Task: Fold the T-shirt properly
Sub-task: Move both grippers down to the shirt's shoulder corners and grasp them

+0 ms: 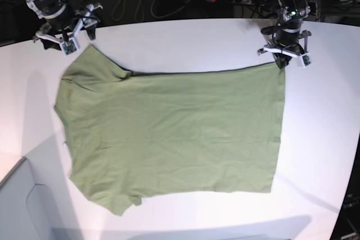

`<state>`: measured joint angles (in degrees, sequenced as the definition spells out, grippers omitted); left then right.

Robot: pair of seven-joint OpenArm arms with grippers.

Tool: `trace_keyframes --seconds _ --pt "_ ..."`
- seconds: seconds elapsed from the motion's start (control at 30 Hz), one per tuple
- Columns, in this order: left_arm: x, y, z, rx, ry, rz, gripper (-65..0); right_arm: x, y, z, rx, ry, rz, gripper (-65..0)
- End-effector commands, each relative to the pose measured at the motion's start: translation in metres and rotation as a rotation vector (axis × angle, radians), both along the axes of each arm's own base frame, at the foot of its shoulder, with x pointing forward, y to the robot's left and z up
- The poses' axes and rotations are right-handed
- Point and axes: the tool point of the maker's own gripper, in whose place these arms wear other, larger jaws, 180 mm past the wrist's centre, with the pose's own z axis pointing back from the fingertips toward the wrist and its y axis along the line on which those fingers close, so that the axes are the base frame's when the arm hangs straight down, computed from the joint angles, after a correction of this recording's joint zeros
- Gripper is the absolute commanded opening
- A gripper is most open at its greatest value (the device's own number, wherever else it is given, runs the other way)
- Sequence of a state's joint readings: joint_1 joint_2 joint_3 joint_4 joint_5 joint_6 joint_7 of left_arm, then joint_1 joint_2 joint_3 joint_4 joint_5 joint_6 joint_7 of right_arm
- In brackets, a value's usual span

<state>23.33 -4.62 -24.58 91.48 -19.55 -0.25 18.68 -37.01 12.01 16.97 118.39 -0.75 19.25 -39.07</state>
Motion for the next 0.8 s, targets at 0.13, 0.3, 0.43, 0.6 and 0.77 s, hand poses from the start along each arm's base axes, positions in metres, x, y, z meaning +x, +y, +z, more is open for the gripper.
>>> trace_keyframes --seconds 0.13,0.3,0.43,0.6,0.77 --pt "-0.002 0.004 0.005 0.015 -0.009 0.003 -65.0 0.013 -0.009 -0.014 0.007 0.005 -0.023 -20.6" --pt "-0.006 0.004 0.003 0.015 0.002 0.003 -65.0 0.014 -0.015 -0.036 0.026 0.049 -0.049 -20.9" --pt "-0.008 0.004 0.0 0.013 0.011 0.005 -65.0 0.017 -0.013 -0.036 0.034 0.042 -0.05 -20.9" --pt "-0.009 0.005 0.0 0.013 0.012 0.006 -65.0 0.028 -0.006 -0.033 0.057 0.014 -0.061 -20.9" --pt "-0.009 0.003 -0.001 0.01 0.014 0.004 -65.0 0.035 0.0 -0.037 0.08 0.009 -0.069 -21.0"
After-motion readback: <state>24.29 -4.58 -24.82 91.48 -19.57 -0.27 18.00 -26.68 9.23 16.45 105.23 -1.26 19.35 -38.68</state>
